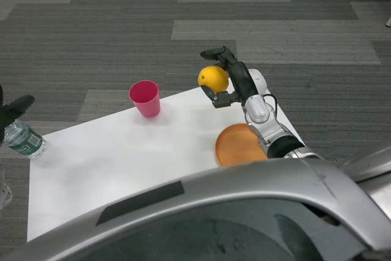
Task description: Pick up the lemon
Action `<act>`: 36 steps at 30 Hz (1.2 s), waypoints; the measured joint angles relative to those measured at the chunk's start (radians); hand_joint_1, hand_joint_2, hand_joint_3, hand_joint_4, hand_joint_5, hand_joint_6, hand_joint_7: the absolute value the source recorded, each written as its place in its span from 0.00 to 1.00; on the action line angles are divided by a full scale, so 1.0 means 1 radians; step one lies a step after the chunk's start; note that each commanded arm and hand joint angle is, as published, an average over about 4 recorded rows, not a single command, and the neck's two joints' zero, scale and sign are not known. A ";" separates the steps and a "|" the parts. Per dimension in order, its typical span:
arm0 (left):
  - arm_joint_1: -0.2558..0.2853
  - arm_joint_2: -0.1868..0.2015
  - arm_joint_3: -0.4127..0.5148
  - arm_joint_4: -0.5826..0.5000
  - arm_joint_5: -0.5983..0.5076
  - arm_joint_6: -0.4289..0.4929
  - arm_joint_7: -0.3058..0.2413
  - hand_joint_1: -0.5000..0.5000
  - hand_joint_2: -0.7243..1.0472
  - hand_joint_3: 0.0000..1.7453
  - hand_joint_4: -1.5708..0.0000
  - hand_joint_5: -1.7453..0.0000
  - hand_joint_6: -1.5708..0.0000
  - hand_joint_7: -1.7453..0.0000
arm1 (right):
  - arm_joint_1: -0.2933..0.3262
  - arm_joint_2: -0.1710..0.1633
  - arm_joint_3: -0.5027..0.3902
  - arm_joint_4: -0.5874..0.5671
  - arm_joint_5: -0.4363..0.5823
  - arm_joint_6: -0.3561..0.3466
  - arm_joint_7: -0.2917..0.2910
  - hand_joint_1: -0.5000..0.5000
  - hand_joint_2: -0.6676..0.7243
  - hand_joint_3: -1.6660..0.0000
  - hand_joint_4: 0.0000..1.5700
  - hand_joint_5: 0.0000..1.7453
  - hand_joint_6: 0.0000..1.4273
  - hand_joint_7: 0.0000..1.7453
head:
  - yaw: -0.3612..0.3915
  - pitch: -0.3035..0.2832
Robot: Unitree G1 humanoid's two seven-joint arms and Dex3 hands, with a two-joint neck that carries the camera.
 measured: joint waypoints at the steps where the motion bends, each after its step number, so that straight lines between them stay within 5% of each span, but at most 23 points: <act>1: 0.000 0.000 0.000 0.000 0.000 0.000 0.000 1.00 0.95 0.05 0.95 1.00 1.00 1.00 | 0.005 -0.001 0.000 -0.017 0.004 0.000 0.000 0.33 0.05 0.24 0.00 0.86 0.06 0.50 | 0.000 0.000; 11: 0.000 -0.001 0.000 -0.001 0.006 0.000 0.000 1.00 0.95 0.05 0.95 1.00 1.00 1.00 | 0.037 -0.002 0.001 -0.087 0.045 -0.007 0.000 0.33 0.05 0.24 0.00 0.87 0.06 0.52 | 0.064 0.026; 19: 0.000 -0.001 0.001 -0.002 0.007 0.000 0.000 1.00 0.95 0.04 0.95 1.00 1.00 1.00 | 0.045 -0.002 0.000 -0.102 0.053 -0.008 0.000 0.33 0.05 0.26 0.00 0.85 0.06 0.51 | 0.246 0.077; 36: 0.000 -0.002 0.007 -0.003 0.007 0.000 0.000 1.00 0.95 0.05 0.95 1.00 1.00 1.00 | 0.046 -0.002 0.000 -0.108 0.053 -0.008 0.000 0.33 0.05 0.24 0.00 0.85 0.06 0.51 | 0.316 0.085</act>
